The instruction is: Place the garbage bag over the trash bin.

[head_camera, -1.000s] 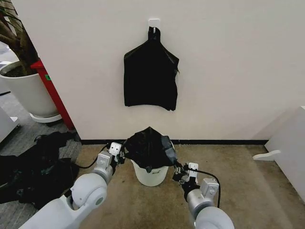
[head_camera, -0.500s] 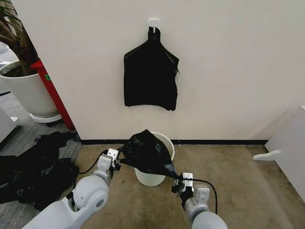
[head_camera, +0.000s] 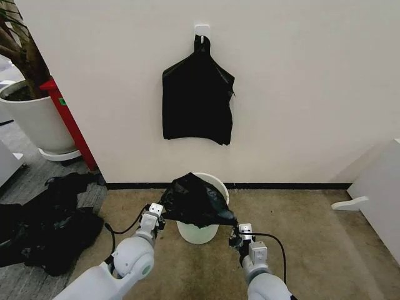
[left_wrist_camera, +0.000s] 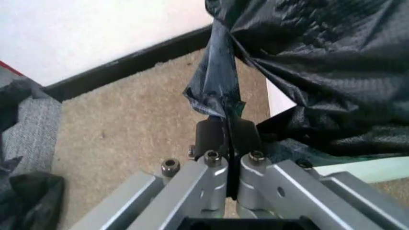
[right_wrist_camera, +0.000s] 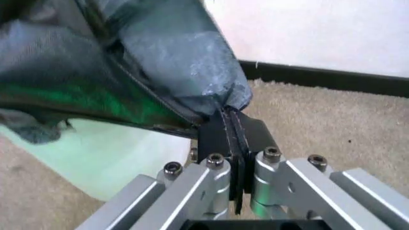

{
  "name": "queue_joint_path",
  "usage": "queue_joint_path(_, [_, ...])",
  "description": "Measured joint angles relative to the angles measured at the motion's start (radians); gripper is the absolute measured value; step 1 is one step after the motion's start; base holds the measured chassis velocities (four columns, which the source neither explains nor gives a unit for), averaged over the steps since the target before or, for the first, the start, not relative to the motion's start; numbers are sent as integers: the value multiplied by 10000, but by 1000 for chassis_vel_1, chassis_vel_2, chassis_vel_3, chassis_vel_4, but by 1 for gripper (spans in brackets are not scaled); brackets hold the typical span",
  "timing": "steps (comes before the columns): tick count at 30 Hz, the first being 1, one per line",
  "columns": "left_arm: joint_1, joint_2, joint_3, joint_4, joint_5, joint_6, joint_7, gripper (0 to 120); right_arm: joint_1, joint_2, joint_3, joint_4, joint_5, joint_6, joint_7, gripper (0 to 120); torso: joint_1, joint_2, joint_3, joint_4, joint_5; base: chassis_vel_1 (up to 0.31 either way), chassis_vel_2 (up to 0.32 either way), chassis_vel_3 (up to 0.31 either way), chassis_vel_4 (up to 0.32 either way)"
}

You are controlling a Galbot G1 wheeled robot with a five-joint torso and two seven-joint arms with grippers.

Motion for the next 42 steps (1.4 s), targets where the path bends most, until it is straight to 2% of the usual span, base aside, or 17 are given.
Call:
queue_joint_path(10, [-22,-459,37,658,564,-320,-19,0,127,68,116,-1047,-740,438,-268,0,0,0,1,0,-2,0,0,0,0])
queue_joint_path(17, [317,-189,-227,123,270,-281,-444,1,-84,47,114,-495,-296,726,-419,0,0,0,0,0,0,0,0,0,0])
queue_joint_path(23, [975,502,-655,-1049,-229,317,-1034,26,-605,-261,78,821,181,598,-469,26,0,0,0,1,-3,0,0,0,0])
queue_joint_path(24, [975,502,-655,-1049,-229,317,-1034,26,-605,-261,78,821,181,598,-469,26,0,0,0,1,-3,0,0,0,0])
queue_joint_path(31, [1850,1497,-1341,-2750,-937,921,-1614,55,-1355,-805,82,2287,656,-231,118,54,0,0,-1,1,-3,0,0,0,0])
queue_joint_path(32, [1850,1497,-1341,-2750,-937,921,-1614,55,-1355,-805,82,2287,656,-231,118,54,0,0,-1,1,-3,0,0,0,0])
queue_joint_path(35, [1964,1696,-1516,-3148,-1164,1010,-1767,65,-1464,-861,80,2684,749,-353,231,65,0,0,-2,1,-1,0,0,0,0])
queue_joint_path(36, [1948,1740,-1603,-3270,-1267,1054,-1828,72,-1477,-860,87,2885,761,-377,252,71,0,0,-1,0,-1,0,0,0,0])
queue_joint_path(39, [1817,1750,-1717,-3283,-1424,1080,-1858,84,-1432,-805,119,3101,730,-358,238,83,0,0,-1,0,-2,0,0,0,0])
queue_joint_path(40, [1817,1750,-1717,-3283,-1424,1080,-1858,84,-1432,-805,119,3101,730,-358,238,83,0,0,-1,0,-2,0,0,0,0])
queue_joint_path(42, [1742,1754,-1780,-3138,-1526,1098,-1854,92,-1398,-756,130,3160,676,-271,176,90,0,0,-1,-1,-1,0,0,0,0])
